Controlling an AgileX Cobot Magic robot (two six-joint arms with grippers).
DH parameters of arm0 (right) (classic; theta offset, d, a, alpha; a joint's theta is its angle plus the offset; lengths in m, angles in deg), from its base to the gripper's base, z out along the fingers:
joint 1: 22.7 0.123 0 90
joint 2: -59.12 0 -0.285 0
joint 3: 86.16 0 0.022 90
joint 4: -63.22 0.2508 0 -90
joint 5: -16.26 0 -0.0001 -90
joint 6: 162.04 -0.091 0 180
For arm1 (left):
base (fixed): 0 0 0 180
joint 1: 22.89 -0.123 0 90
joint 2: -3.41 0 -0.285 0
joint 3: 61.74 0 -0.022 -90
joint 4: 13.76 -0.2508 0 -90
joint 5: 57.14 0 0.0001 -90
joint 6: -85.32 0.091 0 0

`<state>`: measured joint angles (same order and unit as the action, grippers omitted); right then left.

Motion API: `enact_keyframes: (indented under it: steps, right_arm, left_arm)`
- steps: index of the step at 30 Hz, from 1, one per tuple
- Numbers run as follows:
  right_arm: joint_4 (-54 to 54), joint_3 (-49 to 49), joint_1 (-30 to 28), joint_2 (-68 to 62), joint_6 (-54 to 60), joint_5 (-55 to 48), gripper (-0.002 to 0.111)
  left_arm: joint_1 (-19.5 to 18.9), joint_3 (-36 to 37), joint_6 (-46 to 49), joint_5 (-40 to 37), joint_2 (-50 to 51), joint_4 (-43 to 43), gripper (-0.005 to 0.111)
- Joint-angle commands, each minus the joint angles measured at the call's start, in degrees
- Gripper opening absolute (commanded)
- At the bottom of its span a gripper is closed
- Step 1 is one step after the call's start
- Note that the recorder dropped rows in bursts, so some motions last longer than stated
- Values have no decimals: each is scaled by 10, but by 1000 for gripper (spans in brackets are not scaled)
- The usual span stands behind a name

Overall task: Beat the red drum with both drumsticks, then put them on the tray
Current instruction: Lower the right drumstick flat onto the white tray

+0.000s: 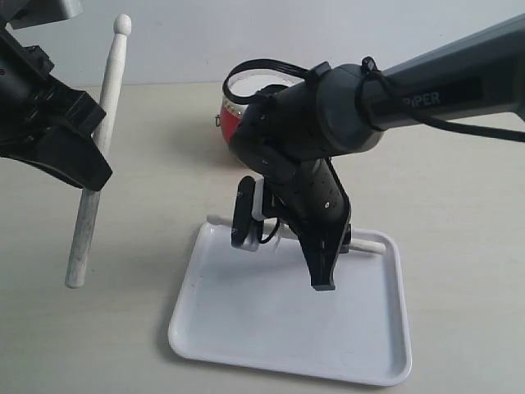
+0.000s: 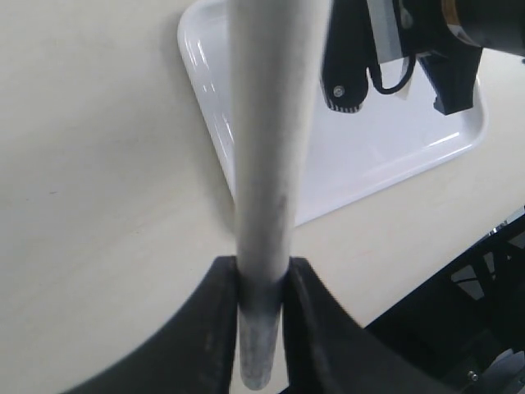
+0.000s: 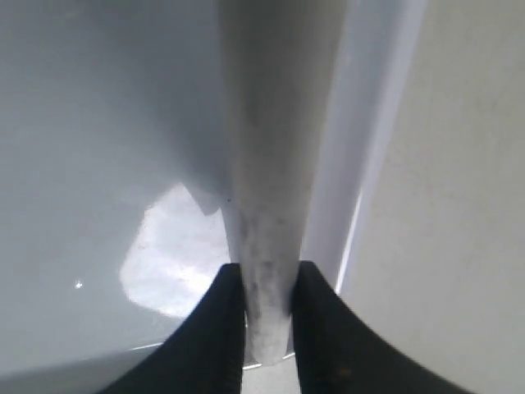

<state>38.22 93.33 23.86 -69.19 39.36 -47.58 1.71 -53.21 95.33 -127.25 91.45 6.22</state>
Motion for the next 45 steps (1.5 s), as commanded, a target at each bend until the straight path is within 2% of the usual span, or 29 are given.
enact_keyframes:
  steps: [1,22,30,45]
  right_arm:
    - [-3,4,1,-5,3,2,0]
    - [-16,4,1,-5,16,6,0]
    - [-16,4,1,-5,16,6,13]
    - [-8,4,1,-5,14,6,14]
  left_arm:
    - [-1,2,2,1,-5,2,0]
    - [-1,2,4,1,-5,2,0]
    - [-1,2,4,1,-5,3,0]
    - [-1,2,4,1,-5,3,0]
